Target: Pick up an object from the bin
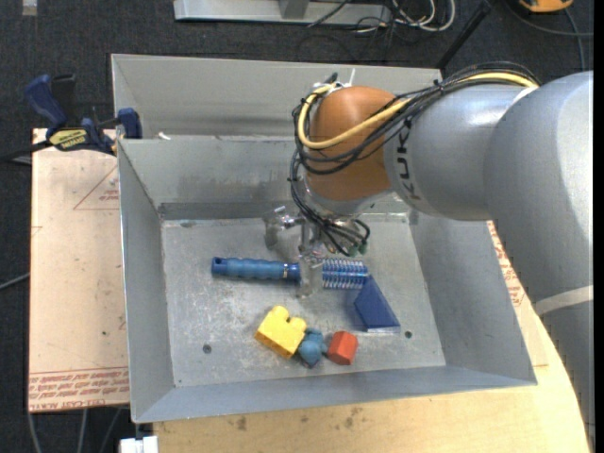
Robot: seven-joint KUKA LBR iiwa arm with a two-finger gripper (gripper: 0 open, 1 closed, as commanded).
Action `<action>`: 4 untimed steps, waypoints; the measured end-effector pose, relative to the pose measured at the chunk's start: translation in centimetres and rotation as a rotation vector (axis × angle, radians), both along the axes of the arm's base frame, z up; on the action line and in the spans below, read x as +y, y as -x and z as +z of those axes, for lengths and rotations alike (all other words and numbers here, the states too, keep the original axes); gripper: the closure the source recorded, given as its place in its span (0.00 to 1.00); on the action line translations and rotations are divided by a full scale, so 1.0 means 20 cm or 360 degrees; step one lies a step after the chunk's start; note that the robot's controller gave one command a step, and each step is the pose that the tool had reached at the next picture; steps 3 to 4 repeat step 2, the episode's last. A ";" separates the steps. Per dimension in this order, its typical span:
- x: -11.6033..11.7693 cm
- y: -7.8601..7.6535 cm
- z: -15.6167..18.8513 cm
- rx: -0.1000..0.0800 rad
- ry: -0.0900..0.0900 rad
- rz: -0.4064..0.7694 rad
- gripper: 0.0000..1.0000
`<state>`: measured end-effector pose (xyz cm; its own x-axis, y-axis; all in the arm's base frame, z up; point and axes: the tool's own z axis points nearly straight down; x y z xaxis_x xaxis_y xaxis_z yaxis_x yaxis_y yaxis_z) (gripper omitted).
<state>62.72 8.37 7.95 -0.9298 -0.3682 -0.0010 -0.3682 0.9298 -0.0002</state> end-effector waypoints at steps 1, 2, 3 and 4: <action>0.01 0.00 0.00 0.0001 -0.0002 0.0002 1.00; 0.02 0.01 0.95 -0.0016 -0.0003 0.0060 1.00; 0.02 0.01 0.95 -0.0016 -0.0003 0.0060 1.00; 0.02 0.01 0.95 -0.0016 -0.0003 0.0060 1.00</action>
Offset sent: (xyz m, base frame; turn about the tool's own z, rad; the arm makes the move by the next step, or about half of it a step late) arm 0.0000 0.0000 0.0000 0.0000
